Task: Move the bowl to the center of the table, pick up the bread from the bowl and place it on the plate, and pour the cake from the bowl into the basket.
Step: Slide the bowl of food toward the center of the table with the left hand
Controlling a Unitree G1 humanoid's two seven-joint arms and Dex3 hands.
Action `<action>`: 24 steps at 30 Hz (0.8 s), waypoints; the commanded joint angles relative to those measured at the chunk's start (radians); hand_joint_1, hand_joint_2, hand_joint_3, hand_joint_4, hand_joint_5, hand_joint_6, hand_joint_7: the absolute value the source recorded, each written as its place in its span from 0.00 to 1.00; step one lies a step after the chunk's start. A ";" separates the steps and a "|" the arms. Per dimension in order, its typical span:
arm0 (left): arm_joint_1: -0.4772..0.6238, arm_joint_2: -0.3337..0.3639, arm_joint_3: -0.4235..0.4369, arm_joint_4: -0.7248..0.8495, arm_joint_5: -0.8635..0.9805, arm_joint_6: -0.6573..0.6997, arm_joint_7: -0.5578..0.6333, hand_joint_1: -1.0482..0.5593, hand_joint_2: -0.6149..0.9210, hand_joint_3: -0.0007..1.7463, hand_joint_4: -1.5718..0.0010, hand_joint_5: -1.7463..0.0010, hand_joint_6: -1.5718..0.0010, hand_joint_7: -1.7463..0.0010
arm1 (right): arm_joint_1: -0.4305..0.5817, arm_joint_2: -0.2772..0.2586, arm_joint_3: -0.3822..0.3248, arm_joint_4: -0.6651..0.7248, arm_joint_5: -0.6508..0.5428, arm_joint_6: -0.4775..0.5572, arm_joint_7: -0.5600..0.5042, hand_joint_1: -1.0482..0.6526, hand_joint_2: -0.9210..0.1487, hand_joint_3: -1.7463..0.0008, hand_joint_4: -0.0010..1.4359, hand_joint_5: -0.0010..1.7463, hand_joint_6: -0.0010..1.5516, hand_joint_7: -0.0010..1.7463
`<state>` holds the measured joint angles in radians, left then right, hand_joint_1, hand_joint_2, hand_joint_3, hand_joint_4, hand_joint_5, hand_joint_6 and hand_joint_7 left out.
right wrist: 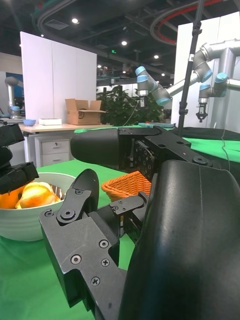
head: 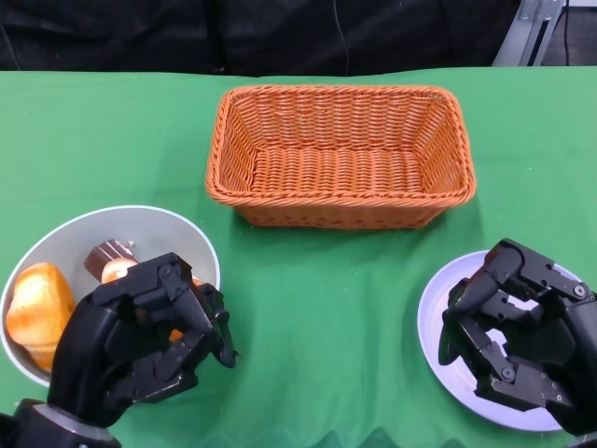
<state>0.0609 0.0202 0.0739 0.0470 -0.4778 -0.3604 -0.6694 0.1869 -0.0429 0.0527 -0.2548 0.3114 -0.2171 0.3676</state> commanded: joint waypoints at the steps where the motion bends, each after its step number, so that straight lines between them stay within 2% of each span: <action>1: 0.005 0.005 -0.002 0.002 0.001 -0.004 -0.002 0.58 0.91 0.41 0.49 0.08 0.47 0.26 | 0.008 -0.005 -0.017 0.002 0.011 -0.007 -0.003 0.56 0.21 0.51 0.50 0.98 0.42 0.76; 5: -0.003 0.004 0.002 0.020 -0.006 -0.018 -0.016 0.57 0.91 0.39 0.49 0.08 0.48 0.26 | 0.005 0.001 -0.017 0.008 0.010 -0.011 -0.006 0.57 0.21 0.52 0.50 0.97 0.42 0.76; 8: -0.004 0.003 0.005 0.025 -0.006 -0.024 -0.017 0.56 0.96 0.30 0.48 0.09 0.47 0.26 | 0.009 0.000 -0.015 0.002 0.007 -0.003 -0.010 0.57 0.21 0.52 0.50 0.96 0.42 0.75; 10: 0.001 -0.002 0.003 0.021 0.020 -0.060 -0.008 0.56 0.97 0.28 0.49 0.09 0.47 0.26 | 0.011 0.000 -0.015 0.007 0.001 -0.011 -0.012 0.57 0.21 0.52 0.50 0.96 0.42 0.75; 13: 0.020 -0.015 -0.006 -0.013 0.088 -0.122 0.037 0.58 0.98 0.28 0.48 0.09 0.47 0.26 | 0.008 -0.006 -0.018 0.028 -0.005 -0.031 -0.003 0.57 0.21 0.52 0.50 0.97 0.42 0.77; 17: 0.030 -0.017 -0.014 -0.055 0.071 -0.124 0.045 0.60 0.96 0.36 0.49 0.10 0.47 0.29 | 0.006 -0.003 -0.018 0.036 -0.008 -0.036 -0.009 0.57 0.21 0.52 0.49 0.98 0.41 0.77; 24: 0.023 -0.013 0.002 -0.081 0.062 -0.117 0.080 0.60 0.95 0.35 0.49 0.13 0.45 0.35 | 0.012 -0.003 -0.012 0.048 -0.019 -0.052 -0.008 0.57 0.22 0.51 0.50 0.98 0.40 0.78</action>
<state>0.0863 -0.0057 0.0604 -0.0195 -0.4253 -0.4677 -0.6095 0.1902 -0.0411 0.0506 -0.2098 0.2908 -0.2571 0.3589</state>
